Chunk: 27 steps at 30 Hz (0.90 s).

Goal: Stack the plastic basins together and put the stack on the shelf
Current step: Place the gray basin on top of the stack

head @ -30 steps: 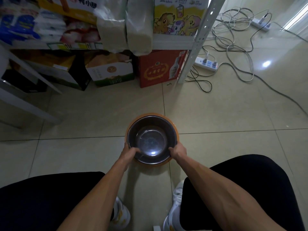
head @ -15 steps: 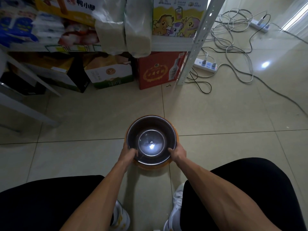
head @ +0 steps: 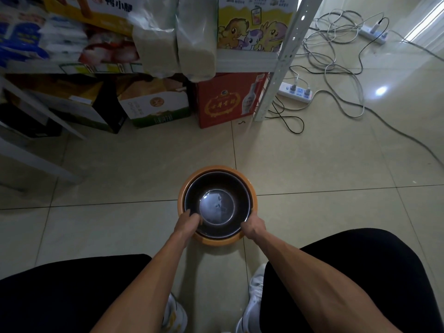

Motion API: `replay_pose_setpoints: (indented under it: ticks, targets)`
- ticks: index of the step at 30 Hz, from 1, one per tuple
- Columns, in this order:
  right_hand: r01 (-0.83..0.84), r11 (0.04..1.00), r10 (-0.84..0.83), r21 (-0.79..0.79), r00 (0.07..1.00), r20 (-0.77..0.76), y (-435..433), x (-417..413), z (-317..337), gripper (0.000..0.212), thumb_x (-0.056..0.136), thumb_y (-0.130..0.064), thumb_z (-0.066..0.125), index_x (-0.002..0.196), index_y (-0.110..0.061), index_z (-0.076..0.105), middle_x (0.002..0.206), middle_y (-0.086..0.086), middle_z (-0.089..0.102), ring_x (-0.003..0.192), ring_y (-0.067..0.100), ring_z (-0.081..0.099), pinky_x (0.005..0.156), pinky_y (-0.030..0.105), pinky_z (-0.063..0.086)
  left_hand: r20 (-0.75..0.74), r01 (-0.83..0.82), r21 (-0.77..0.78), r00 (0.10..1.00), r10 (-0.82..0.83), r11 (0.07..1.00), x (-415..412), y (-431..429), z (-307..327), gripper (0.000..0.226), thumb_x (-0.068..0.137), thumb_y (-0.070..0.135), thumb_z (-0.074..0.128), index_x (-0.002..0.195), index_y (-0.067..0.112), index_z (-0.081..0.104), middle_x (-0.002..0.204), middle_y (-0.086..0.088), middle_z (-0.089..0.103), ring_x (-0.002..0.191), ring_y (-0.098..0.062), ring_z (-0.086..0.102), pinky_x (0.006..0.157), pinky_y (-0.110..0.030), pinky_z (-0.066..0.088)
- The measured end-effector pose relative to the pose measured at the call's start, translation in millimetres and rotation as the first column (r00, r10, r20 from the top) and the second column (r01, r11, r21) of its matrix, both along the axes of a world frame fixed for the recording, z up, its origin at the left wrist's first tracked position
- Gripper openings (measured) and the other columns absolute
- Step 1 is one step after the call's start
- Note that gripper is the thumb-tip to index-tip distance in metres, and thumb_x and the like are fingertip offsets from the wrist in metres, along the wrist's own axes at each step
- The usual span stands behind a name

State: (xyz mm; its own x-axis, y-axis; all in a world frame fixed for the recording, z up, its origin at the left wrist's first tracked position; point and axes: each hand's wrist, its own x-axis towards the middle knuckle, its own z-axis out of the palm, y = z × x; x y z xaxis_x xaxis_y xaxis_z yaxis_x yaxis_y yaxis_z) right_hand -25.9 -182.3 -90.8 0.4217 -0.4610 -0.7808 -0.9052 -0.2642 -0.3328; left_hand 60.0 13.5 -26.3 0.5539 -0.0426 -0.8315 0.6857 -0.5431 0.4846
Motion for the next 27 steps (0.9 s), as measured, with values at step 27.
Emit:
replay_pose_setpoints:
  ticks: [27]
  targets:
    - [0.331,0.926,-0.311,0.180,0.941,-0.131,-10,-19,-87,0.047,0.082,-0.035,0.079,0.112,-0.002,0.065,0.087,0.022,0.071,0.061,0.029,0.063,0.055,0.031,0.053,-0.114,-0.215,0.092,0.968,0.225,0.972,-4,21,-89,0.077,0.052,0.023,0.078,0.123,-0.002,0.058,0.114,-0.023,0.070,0.099,-0.035,0.069,0.087,-0.046,0.060]
